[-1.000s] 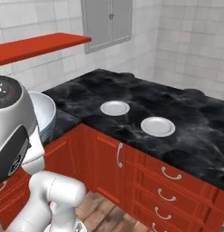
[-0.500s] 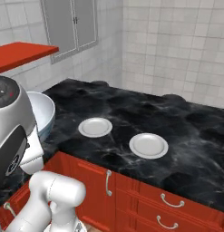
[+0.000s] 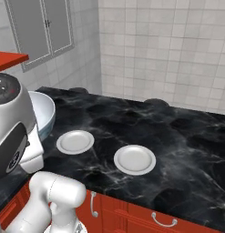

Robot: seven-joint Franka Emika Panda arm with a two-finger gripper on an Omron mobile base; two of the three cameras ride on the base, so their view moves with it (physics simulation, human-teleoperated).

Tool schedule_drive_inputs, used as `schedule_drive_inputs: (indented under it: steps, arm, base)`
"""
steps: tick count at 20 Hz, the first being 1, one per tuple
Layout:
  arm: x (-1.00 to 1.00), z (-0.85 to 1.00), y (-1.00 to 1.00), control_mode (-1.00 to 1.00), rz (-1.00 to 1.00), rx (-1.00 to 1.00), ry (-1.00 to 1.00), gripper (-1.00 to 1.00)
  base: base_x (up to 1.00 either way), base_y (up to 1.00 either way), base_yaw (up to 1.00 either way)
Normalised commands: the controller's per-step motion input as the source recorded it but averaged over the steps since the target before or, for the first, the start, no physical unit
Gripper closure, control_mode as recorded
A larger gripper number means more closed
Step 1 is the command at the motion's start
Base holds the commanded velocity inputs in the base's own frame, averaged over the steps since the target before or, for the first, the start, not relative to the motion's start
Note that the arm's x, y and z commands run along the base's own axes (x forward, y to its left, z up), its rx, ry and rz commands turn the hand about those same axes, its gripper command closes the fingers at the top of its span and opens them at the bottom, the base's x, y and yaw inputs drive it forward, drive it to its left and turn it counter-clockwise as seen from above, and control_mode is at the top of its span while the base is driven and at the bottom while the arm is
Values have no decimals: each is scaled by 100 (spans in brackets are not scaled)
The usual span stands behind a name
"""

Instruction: Move the bowls from the cabinet to the plates on the dining table.

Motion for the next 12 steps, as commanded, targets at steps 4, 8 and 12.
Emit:
schedule_drive_inputs:
  steps: [4, 8, 12]
  arm:
    - [0, 0, 0, 100, 0, 0, 0, 100]
    - [0, 0, 0, 100, 0, 0, 0, 100]
    - [0, 0, 0, 100, 0, 0, 0, 100]
  base:
    - [0, 0, 0]
    - [0, 0, 0]
    - [0, 0, 0]
